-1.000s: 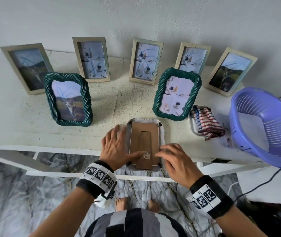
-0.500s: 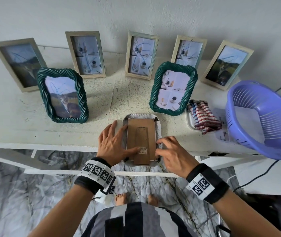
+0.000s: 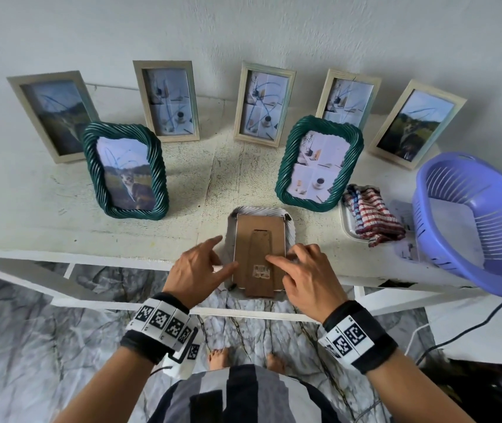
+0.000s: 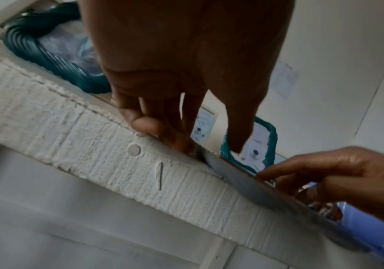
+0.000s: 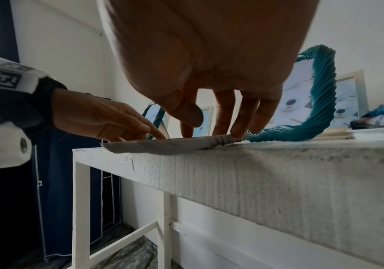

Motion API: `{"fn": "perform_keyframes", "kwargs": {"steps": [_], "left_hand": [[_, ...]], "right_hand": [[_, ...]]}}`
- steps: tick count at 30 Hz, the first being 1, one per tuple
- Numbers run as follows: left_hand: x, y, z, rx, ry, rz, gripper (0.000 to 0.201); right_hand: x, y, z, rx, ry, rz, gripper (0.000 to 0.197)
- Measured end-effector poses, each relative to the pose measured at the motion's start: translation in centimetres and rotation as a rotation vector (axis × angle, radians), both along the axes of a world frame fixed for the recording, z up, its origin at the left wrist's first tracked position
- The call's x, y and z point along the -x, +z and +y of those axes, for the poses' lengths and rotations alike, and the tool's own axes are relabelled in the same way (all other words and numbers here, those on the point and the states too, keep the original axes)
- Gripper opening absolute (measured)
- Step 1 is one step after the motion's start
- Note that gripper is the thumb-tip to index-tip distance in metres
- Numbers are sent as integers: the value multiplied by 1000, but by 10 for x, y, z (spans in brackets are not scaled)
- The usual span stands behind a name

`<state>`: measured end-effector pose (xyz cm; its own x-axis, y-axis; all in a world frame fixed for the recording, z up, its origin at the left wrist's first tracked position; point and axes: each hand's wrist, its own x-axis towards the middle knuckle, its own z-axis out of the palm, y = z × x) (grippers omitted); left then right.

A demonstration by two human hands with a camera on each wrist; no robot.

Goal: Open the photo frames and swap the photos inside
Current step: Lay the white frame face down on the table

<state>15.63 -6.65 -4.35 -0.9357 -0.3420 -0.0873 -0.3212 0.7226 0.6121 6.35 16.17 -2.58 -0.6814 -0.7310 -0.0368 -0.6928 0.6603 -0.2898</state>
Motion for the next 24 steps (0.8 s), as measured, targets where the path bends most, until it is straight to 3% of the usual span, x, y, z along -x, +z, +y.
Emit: {"fn": "perform_keyframes", "kwargs": {"steps": [2,5,16,21,24], "left_hand": [[-6,7,1,-36,-40,-81,80],[-8,9,5,-99,-76,-137,83],[-11,5,6,-284,-105,-28,60],[-16,-3,9,-226,-174,37,49],[-16,-5,8,-210,-170,40,46]], "right_hand": [[-1,0,-1,5,-14,-14,48],[-2,0,-3,62,-25,-90,48],[-4,-3,-7,96,-86,-68,45],[-14,13,-27,1,-156,23,35],[-20,24,-46,-36,-199,-164,42]]}}
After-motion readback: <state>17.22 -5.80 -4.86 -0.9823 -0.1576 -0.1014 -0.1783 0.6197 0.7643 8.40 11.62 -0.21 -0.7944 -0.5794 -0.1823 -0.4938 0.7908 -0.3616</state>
